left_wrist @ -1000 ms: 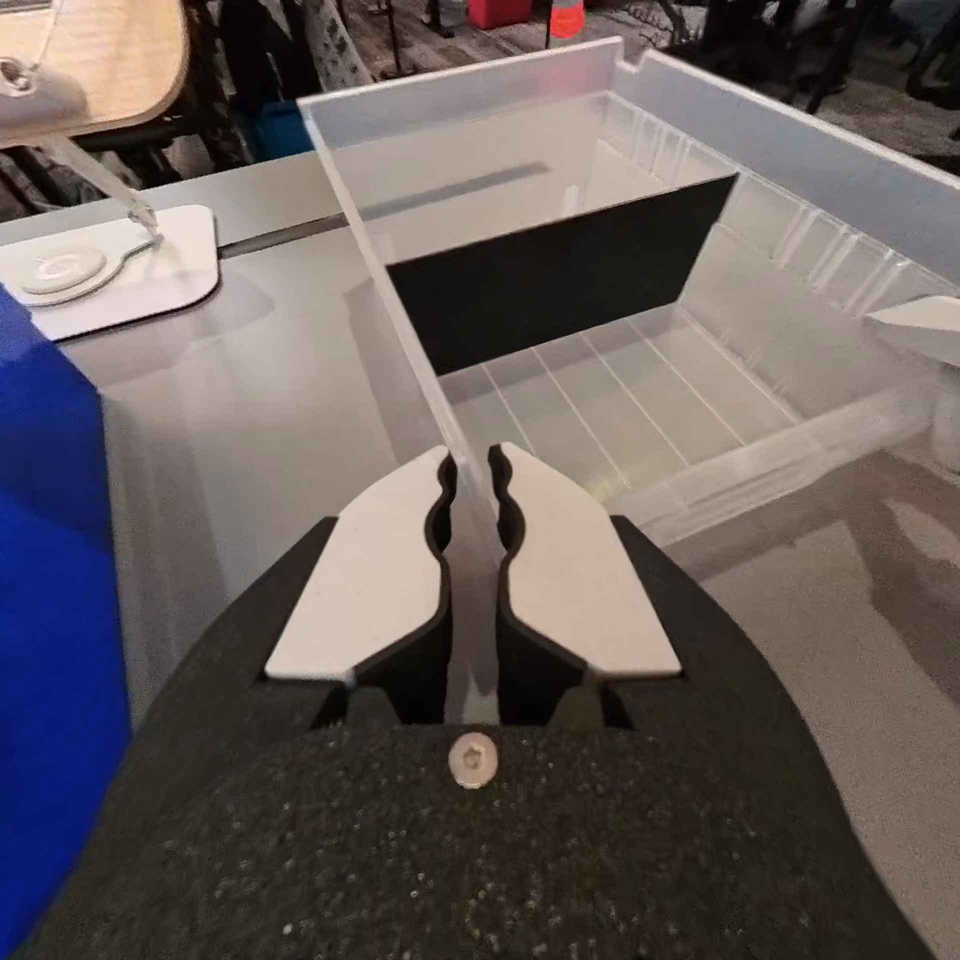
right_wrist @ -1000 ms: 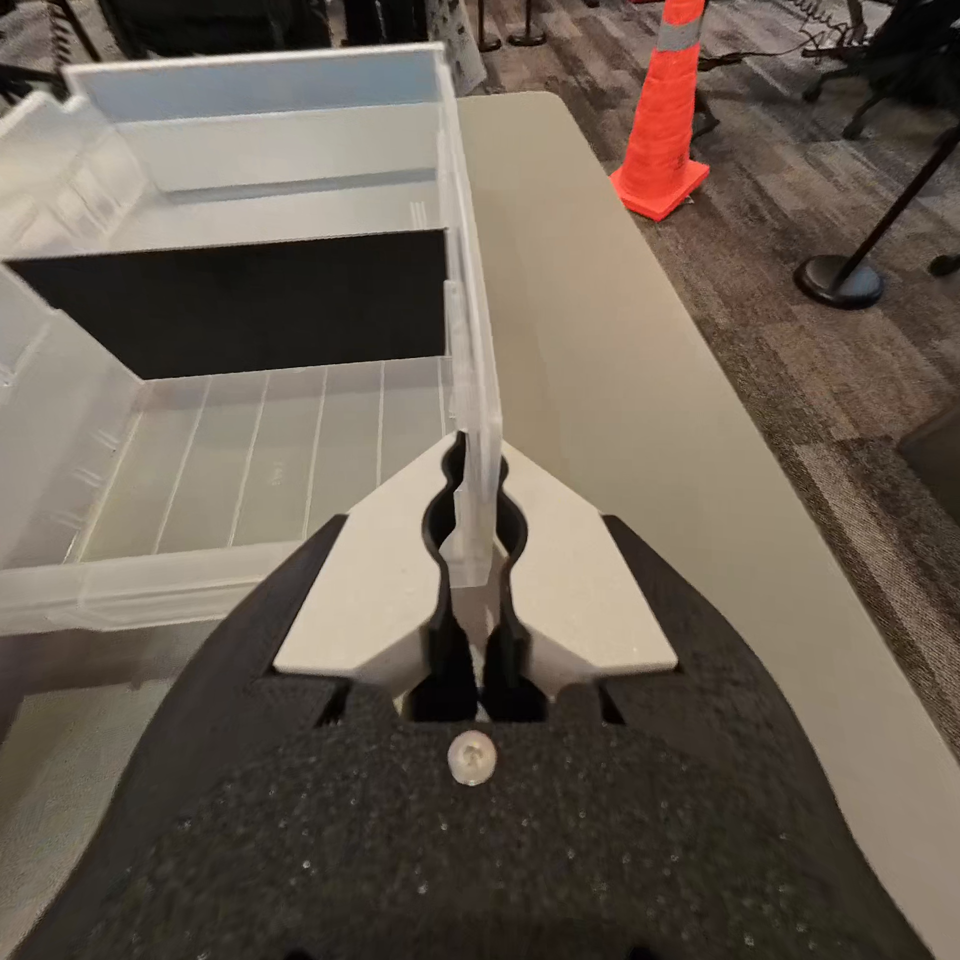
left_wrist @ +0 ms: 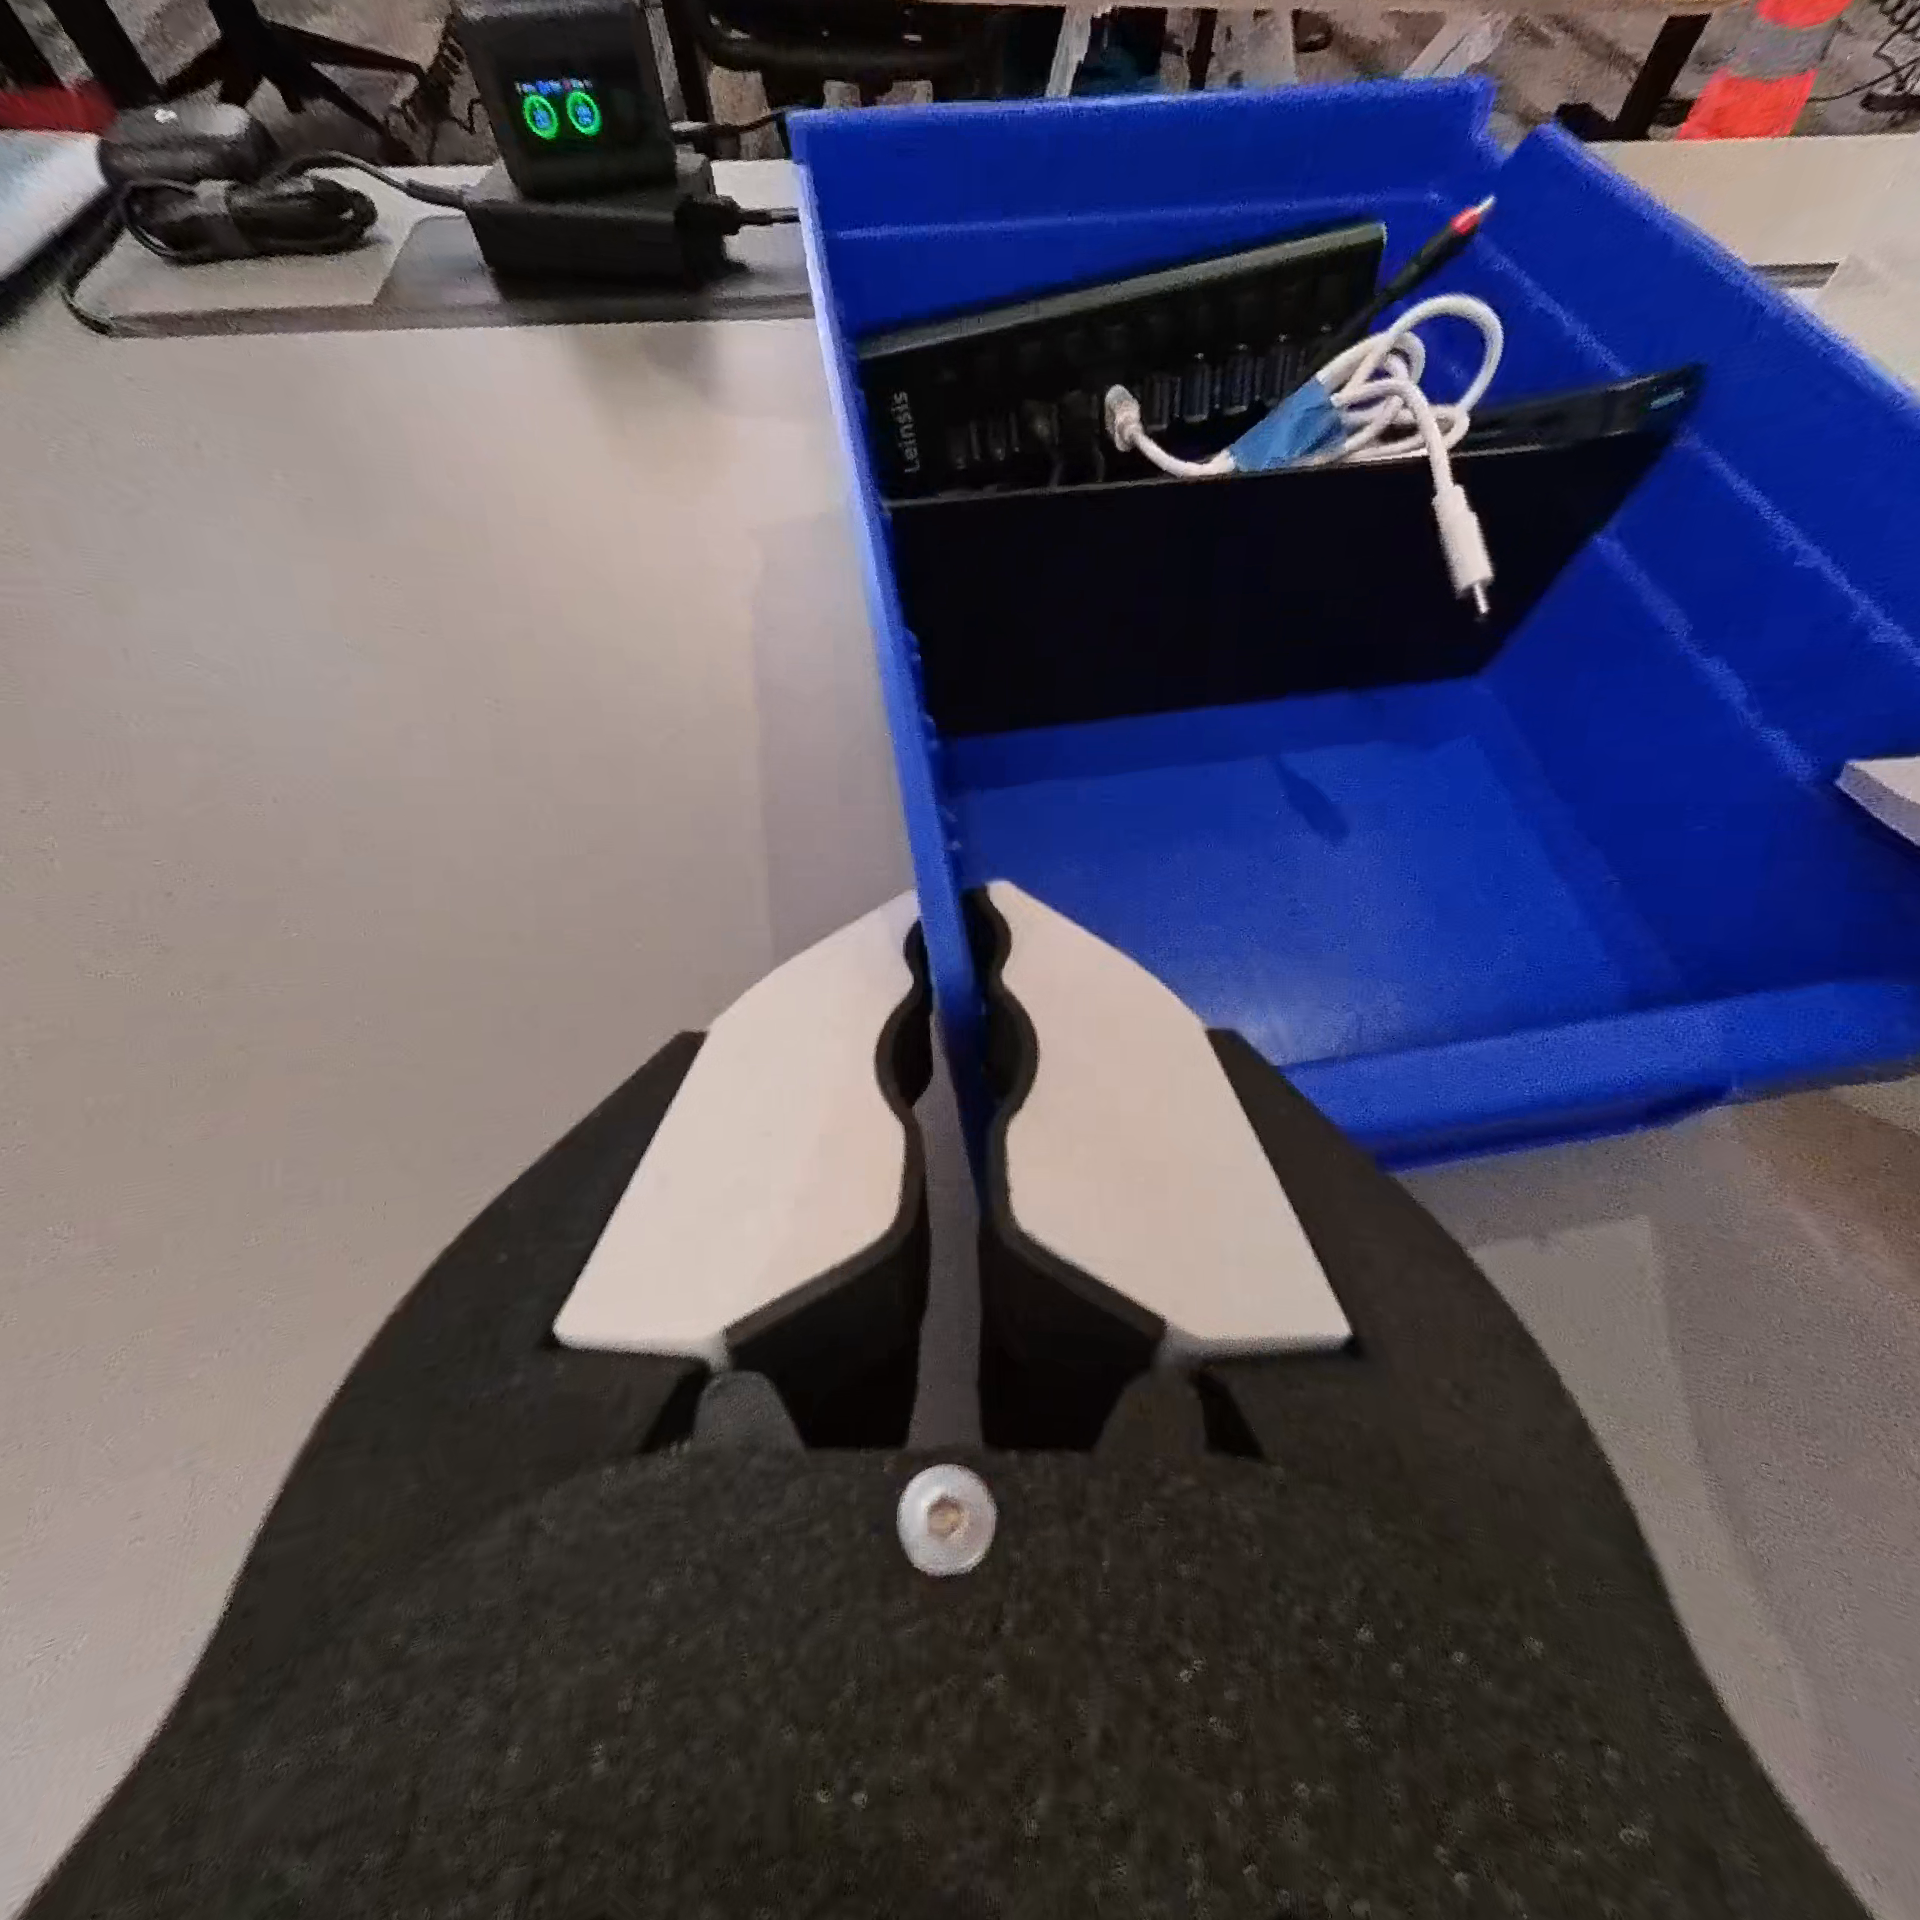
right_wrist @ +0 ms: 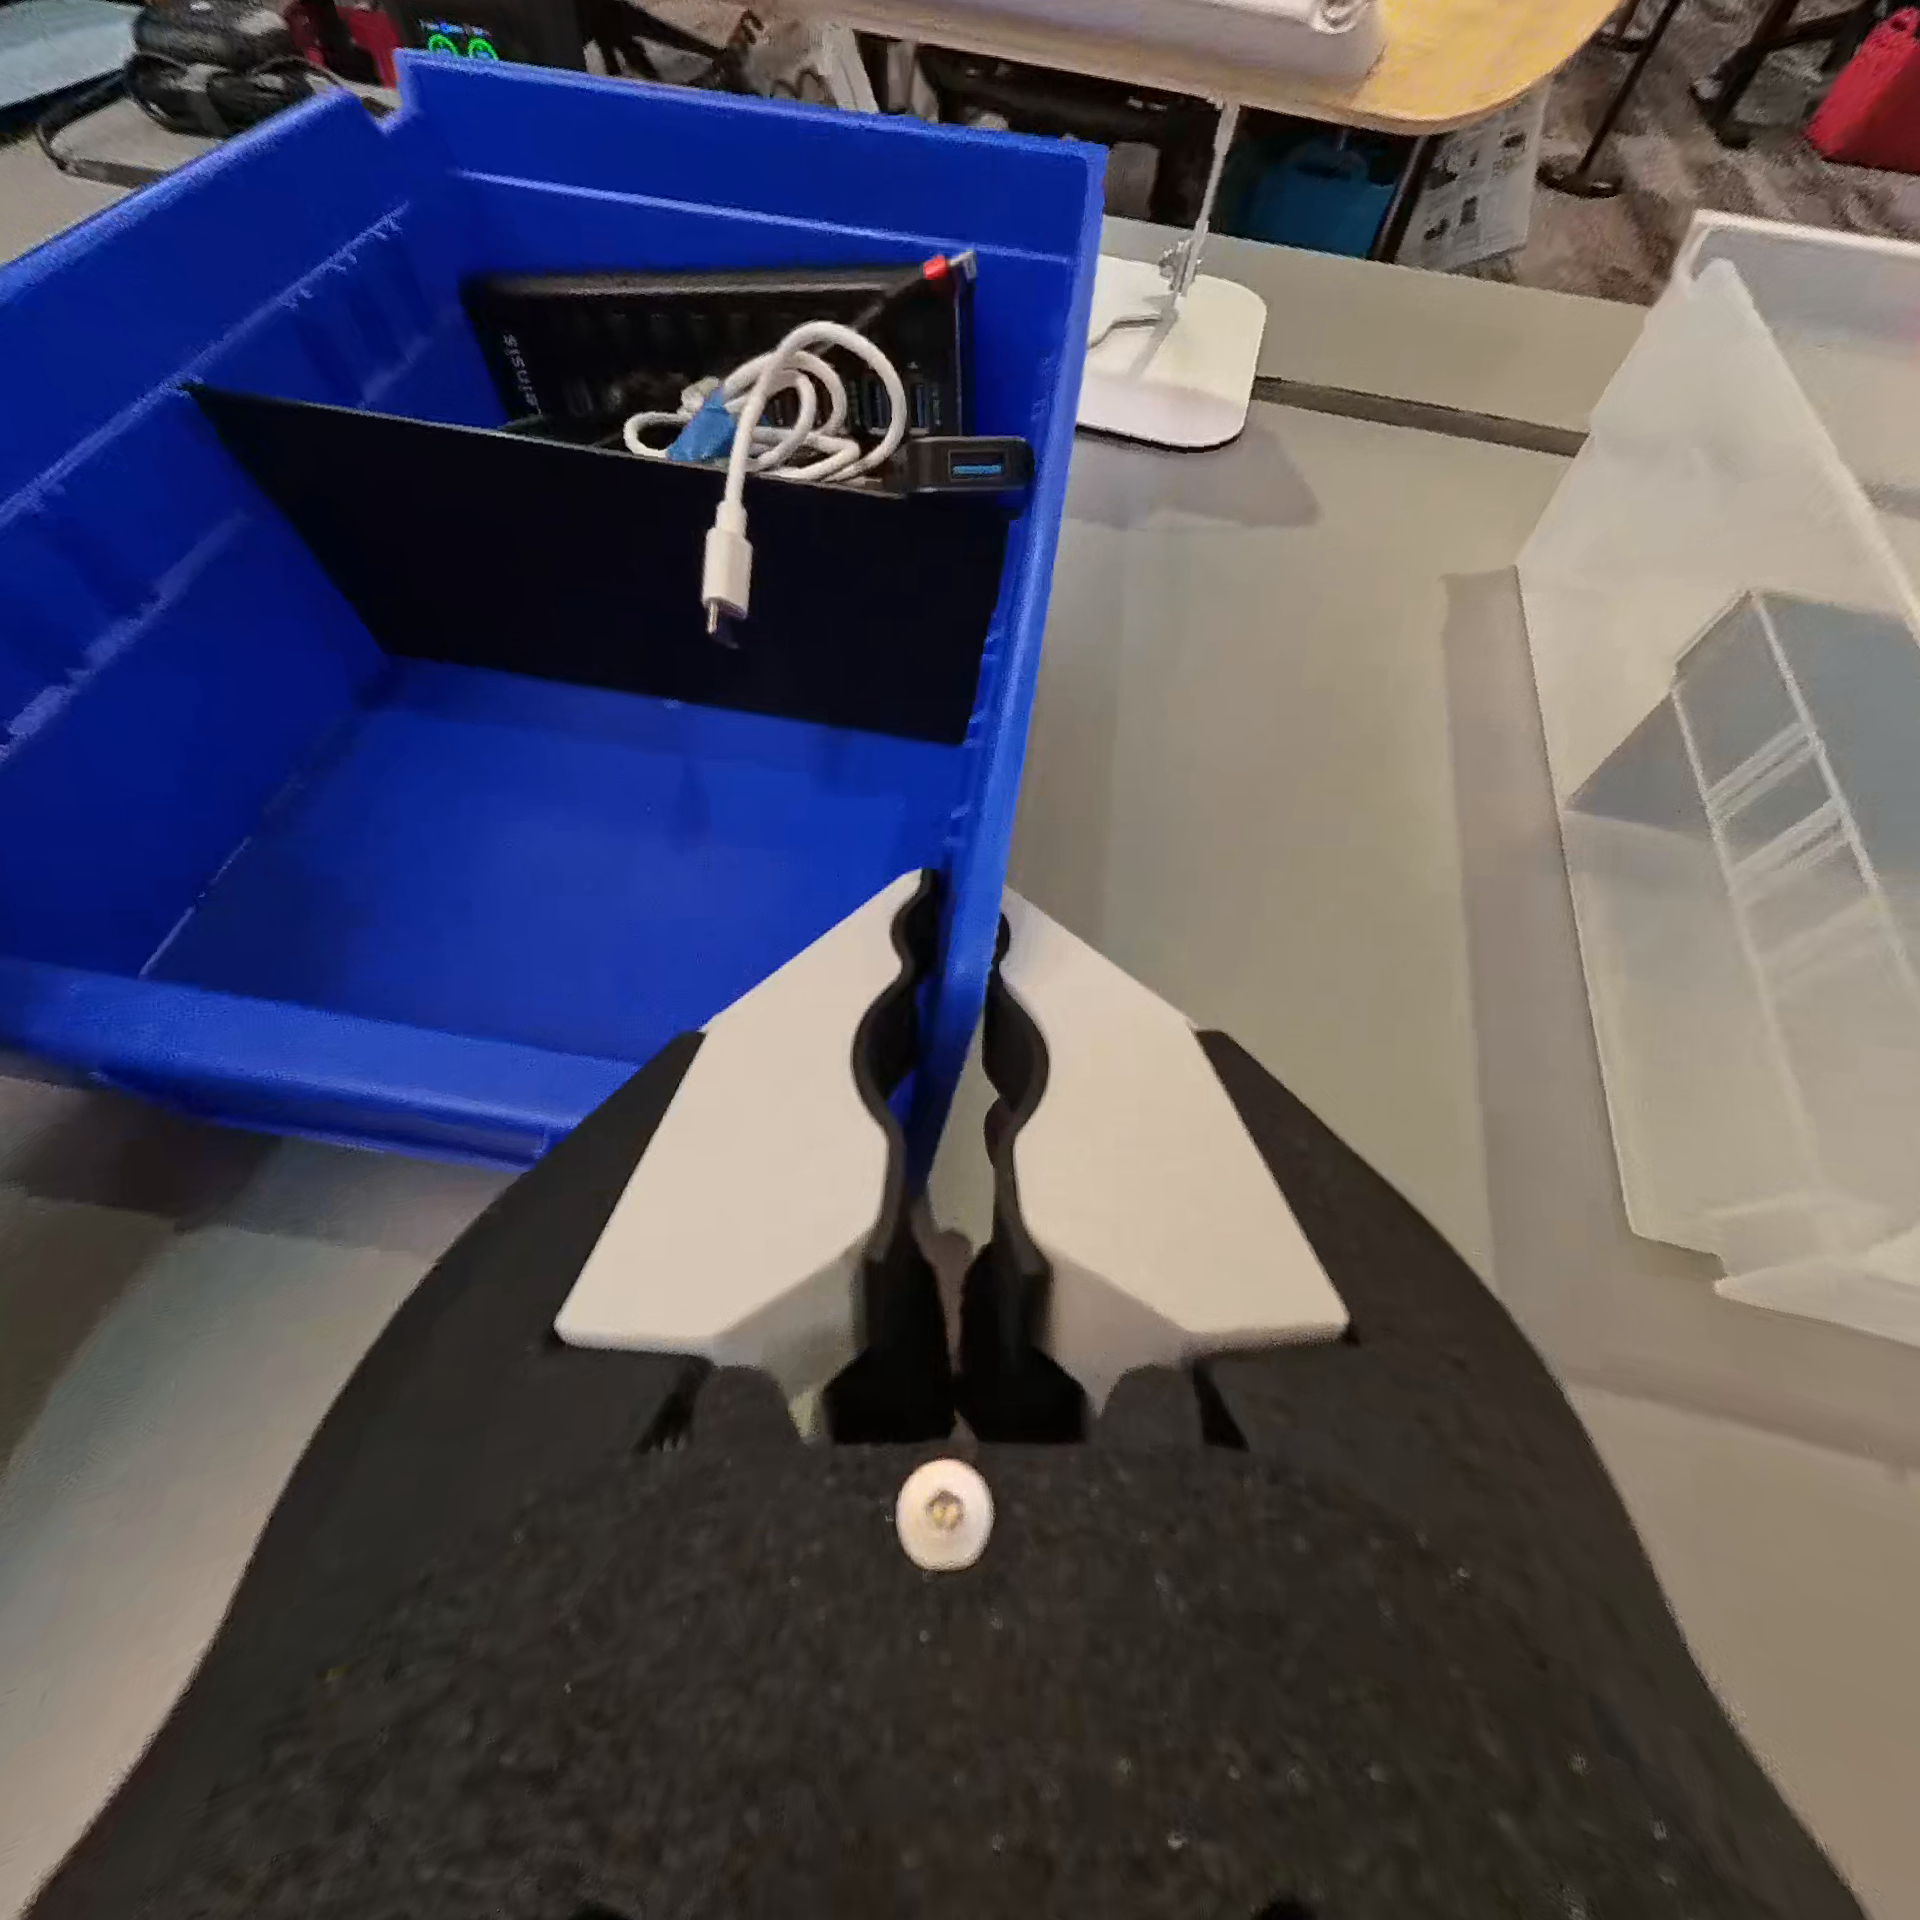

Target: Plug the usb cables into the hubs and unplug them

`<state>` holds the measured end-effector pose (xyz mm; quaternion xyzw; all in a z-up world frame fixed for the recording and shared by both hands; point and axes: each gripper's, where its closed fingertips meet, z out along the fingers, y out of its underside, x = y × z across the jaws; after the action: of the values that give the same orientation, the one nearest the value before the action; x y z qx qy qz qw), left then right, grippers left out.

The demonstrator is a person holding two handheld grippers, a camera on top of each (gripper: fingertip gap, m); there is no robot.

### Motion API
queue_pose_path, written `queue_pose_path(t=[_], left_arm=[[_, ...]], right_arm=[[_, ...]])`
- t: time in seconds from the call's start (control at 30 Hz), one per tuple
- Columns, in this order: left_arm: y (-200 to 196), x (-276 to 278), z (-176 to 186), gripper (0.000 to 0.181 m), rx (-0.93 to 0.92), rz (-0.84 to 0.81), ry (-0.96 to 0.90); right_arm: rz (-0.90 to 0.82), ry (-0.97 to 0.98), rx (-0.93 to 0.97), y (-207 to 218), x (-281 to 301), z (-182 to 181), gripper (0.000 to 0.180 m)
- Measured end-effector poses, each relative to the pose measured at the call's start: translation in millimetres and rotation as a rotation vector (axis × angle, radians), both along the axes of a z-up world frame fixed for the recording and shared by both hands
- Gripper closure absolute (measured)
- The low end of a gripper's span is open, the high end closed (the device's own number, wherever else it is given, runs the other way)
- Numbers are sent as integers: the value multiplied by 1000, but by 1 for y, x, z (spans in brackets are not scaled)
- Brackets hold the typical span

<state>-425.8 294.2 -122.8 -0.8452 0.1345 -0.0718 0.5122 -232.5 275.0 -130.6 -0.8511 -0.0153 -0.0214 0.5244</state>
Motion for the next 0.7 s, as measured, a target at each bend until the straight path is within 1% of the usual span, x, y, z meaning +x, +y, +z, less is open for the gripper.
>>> queue_pose_path(t=[0.17,0.27,0.4,0.47,0.57,0.63,0.7], left_arm=[[4,-40,16,178,64,14,5],[12,-82,28,178,94,32,16],[39,-147,37,177,109,13,14],[55,-178,34,178,108,4,20],[74,-216,20,178,79,-8,-1],[82,-233,7,177,51,-18,-14],[89,-244,-1,177,54,-32,-26]], right_arm=[[-22,58,26,-2,-41,5,177],[0,80,48,12,-82,12,177],[17,80,64,40,-149,24,177],[8,62,60,54,-181,23,177],[1,42,37,72,-220,16,177],[3,30,7,80,-238,6,176],[-10,-2,21,82,-248,3,176]])
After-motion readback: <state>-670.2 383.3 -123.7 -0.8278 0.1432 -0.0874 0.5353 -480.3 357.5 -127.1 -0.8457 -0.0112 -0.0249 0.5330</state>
